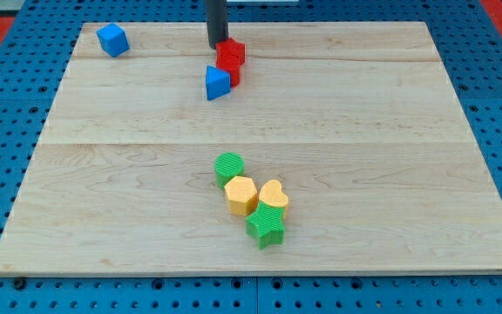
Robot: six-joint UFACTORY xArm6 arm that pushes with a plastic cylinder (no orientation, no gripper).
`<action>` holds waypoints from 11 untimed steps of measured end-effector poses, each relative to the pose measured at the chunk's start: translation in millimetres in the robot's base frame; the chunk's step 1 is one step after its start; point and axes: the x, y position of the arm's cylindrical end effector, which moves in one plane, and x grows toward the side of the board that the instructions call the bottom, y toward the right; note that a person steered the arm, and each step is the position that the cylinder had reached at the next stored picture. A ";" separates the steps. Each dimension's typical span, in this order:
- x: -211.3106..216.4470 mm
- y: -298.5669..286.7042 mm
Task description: Separate the red blocks
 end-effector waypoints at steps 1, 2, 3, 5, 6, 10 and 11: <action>51.7 1.2; 84.5 1.3; 144.4 9.9; 138.8 39.9; 108.9 157.6; 88.4 14.8; 47.8 34.3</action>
